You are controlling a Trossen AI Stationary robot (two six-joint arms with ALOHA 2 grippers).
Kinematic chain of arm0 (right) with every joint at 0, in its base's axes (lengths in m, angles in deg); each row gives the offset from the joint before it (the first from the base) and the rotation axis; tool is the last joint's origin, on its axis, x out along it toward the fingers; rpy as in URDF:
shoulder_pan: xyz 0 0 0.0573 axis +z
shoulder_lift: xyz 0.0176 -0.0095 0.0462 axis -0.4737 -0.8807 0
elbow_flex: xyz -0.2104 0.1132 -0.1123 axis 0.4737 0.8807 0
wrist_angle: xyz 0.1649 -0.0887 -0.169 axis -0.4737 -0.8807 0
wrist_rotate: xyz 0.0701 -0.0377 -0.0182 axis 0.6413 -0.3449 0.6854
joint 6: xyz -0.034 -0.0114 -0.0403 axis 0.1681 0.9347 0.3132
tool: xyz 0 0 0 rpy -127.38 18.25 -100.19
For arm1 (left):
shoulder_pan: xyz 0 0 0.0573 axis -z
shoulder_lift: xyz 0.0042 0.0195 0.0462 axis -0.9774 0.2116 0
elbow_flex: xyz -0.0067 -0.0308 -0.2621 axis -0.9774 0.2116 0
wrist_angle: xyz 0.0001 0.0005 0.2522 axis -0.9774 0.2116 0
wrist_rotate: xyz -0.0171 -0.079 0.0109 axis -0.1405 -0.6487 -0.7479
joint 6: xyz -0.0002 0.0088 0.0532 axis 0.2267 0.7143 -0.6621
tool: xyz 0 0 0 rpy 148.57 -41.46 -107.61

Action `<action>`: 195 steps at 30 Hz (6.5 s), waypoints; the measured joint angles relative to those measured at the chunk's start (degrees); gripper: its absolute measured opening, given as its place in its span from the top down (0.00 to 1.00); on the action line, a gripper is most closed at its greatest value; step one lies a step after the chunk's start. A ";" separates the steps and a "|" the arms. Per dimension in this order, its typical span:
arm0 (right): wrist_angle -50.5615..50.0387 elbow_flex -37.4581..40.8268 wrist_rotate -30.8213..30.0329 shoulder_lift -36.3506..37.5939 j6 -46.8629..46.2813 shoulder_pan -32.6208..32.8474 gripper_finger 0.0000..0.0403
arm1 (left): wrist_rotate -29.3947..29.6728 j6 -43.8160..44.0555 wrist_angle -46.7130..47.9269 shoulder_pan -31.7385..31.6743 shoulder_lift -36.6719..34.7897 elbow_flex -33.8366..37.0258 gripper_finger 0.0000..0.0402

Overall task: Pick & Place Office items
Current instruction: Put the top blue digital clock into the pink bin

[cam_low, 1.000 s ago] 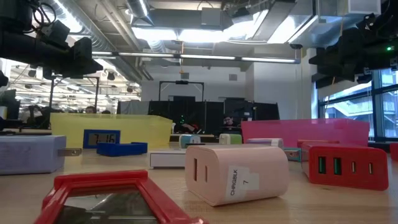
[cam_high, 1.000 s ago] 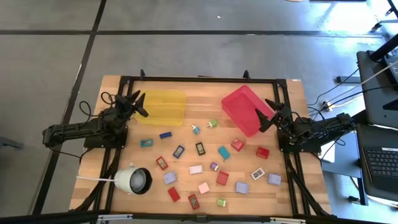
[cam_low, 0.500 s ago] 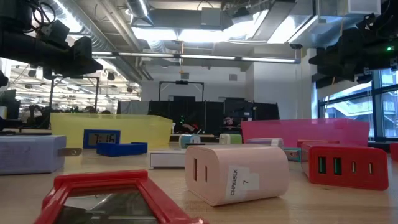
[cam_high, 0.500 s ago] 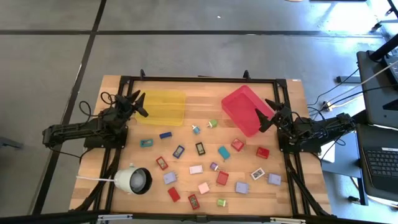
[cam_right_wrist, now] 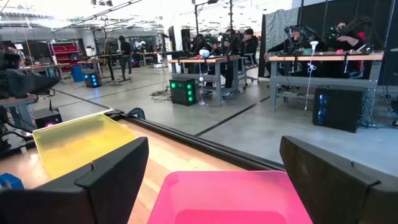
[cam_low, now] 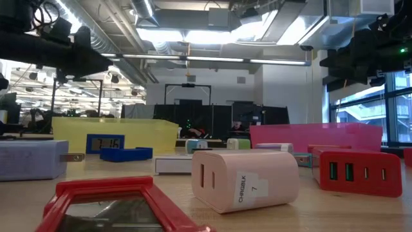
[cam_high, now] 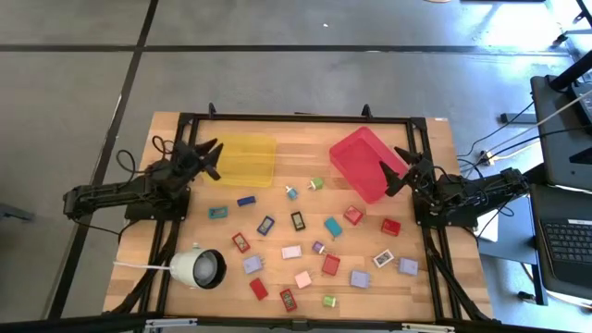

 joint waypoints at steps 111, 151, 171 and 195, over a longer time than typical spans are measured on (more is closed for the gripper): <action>-0.04 -0.02 10.47 0.00 -7.54 0.00 0.09 | -13.20 15.80 28.18 25.42 59.34 -22.40 0.47; -0.04 0.00 10.29 0.00 -7.53 0.00 0.09 | -14.29 11.91 17.14 25.42 59.34 -16.13 0.83; 5.89 -0.02 8.77 0.02 0.19 -0.11 0.09 | -7.86 -0.87 -23.85 24.98 59.29 -16.17 0.82; 7.33 -0.02 33.23 -0.35 -4.51 -0.11 0.09 | -21.75 -7.73 -41.17 14.36 74.67 -23.31 0.82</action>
